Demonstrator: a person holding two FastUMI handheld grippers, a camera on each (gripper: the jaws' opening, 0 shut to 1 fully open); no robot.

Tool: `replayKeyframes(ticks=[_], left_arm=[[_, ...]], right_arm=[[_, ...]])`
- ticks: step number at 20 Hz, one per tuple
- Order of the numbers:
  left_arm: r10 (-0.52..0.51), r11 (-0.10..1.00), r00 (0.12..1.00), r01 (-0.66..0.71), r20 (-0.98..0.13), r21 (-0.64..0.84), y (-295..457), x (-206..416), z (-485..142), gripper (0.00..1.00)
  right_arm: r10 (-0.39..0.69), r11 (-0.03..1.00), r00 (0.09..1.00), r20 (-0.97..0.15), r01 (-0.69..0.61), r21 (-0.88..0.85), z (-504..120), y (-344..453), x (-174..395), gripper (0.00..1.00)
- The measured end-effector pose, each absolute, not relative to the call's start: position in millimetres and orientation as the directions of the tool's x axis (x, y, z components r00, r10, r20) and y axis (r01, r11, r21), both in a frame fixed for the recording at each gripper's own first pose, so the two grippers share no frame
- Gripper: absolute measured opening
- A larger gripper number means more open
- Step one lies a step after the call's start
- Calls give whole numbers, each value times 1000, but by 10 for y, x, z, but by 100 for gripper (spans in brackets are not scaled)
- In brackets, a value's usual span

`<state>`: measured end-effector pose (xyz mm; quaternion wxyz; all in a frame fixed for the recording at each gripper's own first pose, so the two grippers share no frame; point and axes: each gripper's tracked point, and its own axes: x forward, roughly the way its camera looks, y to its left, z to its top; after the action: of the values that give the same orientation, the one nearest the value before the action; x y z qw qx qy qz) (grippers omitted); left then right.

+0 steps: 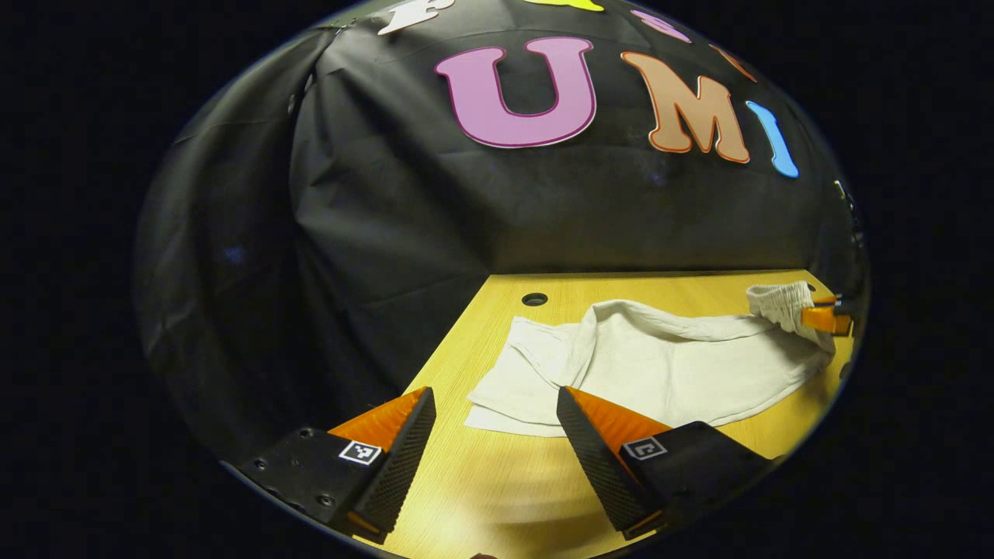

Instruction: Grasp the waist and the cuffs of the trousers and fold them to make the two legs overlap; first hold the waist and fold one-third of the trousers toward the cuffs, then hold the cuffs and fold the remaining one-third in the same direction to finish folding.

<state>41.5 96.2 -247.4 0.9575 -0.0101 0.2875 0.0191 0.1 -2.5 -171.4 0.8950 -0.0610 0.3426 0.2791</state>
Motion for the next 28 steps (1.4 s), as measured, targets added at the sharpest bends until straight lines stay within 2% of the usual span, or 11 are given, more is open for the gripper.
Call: replayKeyframes(ticks=[1,2,4,8,13,17,20,24,28], left_arm=[[32,999,827,-47,-562,-13,978,425,-2547,96],[31,998,820,-52,-571,-20,991,440,-2608,96],[25,997,812,-60,-583,-41,1003,479,-2683,96],[20,993,791,-88,-611,-81,1115,482,-2892,96],[14,973,770,-156,-638,-167,1299,489,-2944,96],[23,979,744,-152,-668,-136,1269,532,-3142,93],[20,983,729,-141,-684,-121,1233,518,-3196,94],[4,978,682,-154,-732,-138,1221,435,-3320,94],[14,981,683,-152,-730,-124,1241,482,-3229,93]], right_arm=[[467,821,593,-656,-566,73,-1691,-29,-13,22],[479,803,575,-664,-592,68,-1694,-34,-38,19],[536,754,525,-661,-650,96,-1586,-7,-86,32],[597,703,498,-629,-703,111,-1396,25,-268,99],[562,717,505,-655,-692,81,-1425,-56,-372,98],[512,769,543,-666,-636,72,-1397,-290,-351,98],[474,804,565,-675,-591,69,-1412,-495,-330,98],[441,822,583,-682,-567,47,-1407,-701,-324,98],[421,833,587,-692,-552,39,-1434,-854,-345,98]])
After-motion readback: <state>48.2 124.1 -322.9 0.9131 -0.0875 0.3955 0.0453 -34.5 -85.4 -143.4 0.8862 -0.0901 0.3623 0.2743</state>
